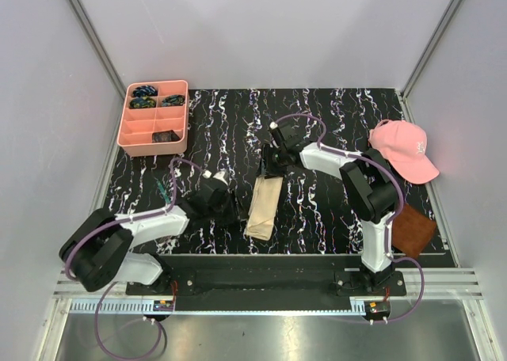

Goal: Fold the napkin into a case and place the utensils inside
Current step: Fold the 2/3-rectangle-folded napkin at the center of the board.

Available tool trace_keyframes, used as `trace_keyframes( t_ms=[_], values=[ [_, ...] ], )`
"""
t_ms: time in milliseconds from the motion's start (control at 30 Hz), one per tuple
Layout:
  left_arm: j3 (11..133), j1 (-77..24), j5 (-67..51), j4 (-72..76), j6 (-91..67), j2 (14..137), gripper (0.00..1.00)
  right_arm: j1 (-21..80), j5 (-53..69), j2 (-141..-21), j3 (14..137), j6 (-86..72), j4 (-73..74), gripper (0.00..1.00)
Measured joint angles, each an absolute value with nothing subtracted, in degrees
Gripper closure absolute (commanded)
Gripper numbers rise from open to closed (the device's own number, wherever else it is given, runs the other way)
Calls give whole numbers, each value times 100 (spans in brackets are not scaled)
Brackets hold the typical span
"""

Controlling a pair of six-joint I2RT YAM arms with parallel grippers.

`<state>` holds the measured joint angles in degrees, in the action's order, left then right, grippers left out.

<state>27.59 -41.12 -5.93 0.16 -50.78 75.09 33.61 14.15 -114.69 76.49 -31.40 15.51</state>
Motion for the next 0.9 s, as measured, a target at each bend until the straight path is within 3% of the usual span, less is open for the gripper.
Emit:
trace_keyframes(
  t_ms=[167, 500, 633, 900],
  values=[
    [2751, -4211, -819, 545, -5177, 7961, 72, 3406, 1411, -11579, 7789, -3081, 1621, 54],
    [2921, -5155, -969, 1000, -5446, 8361, 73, 3557, 1411, -11633, 7848, -2886, 1649, 55],
    [2958, -4923, -849, 585, -5400, 8062, 74, 3557, 1417, -11633, 7830, -2777, 1634, 55],
    [2899, -3524, -143, -390, -5253, 6344, 71, 3566, 1450, -11620, 7758, -2615, 1540, 58]
  ],
)
